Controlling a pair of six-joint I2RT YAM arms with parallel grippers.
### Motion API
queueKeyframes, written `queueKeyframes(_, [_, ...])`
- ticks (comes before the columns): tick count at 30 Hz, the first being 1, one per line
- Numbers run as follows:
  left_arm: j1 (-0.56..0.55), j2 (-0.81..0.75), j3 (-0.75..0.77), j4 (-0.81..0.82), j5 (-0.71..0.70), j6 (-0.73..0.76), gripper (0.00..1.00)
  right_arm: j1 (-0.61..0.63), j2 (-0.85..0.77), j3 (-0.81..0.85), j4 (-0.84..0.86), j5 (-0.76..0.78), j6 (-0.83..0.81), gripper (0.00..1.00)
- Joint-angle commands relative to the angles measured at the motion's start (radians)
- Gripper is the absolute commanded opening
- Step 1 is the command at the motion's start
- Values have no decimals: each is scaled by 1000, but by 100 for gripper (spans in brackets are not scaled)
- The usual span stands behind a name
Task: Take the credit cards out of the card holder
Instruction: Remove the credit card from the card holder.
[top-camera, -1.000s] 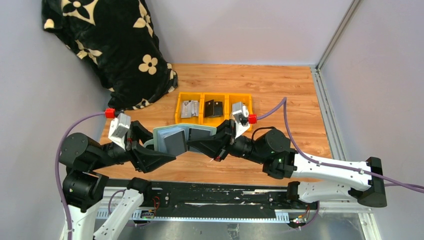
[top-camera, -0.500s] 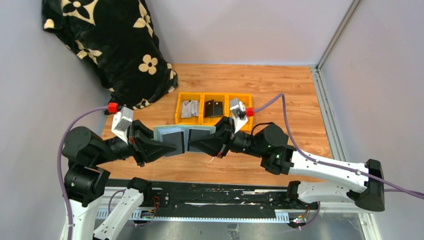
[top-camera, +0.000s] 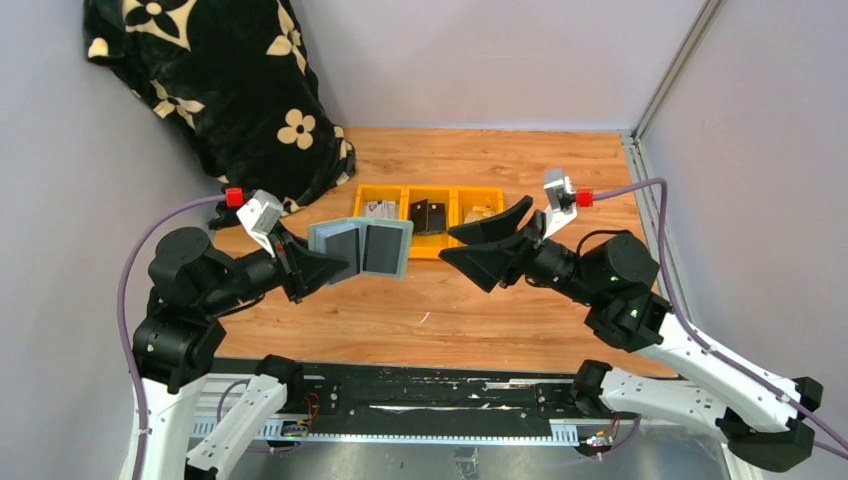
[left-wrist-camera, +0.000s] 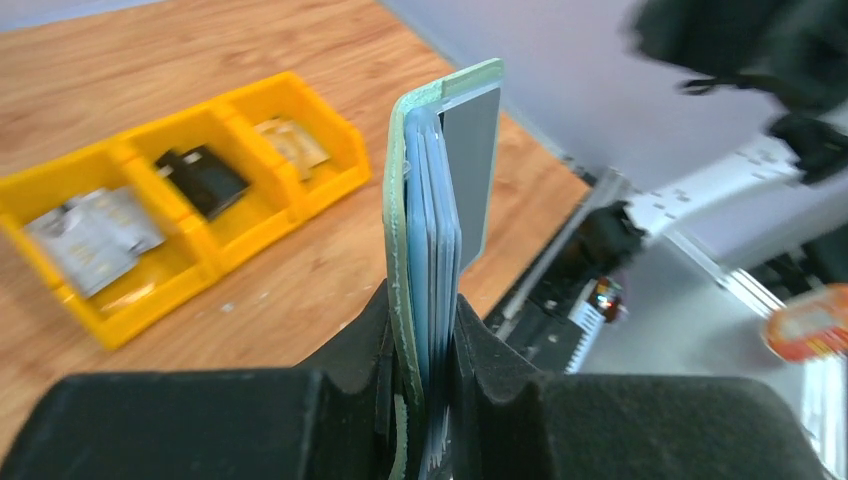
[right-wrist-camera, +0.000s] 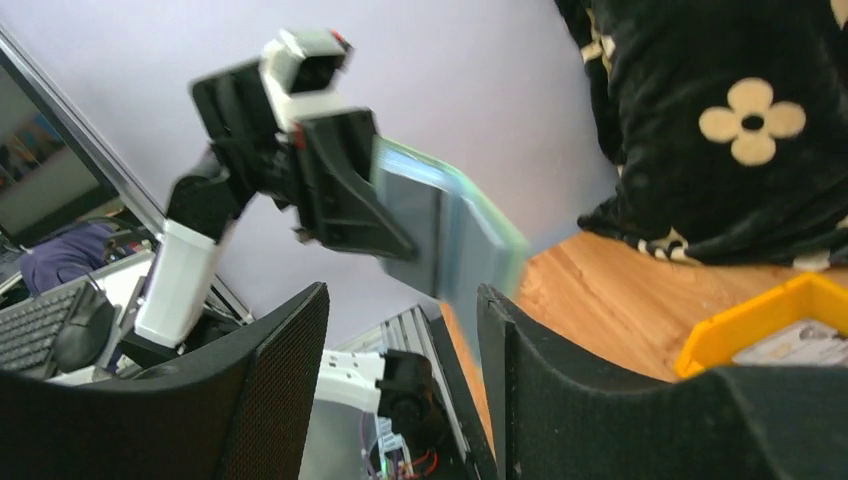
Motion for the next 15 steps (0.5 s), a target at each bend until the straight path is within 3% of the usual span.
queueKeyframes(1, [-1,58,16,-94,-247,54,0,-9,73,96,-110,-34,19,58])
queueKeyframes(7, [-1,34,-26,-28,-120,16,1,12,314,124,103,-273,173,47])
queueKeyframes(15, [-1,-12,-38,44,94,-41,1,18,425,120,205,-316,221,46])
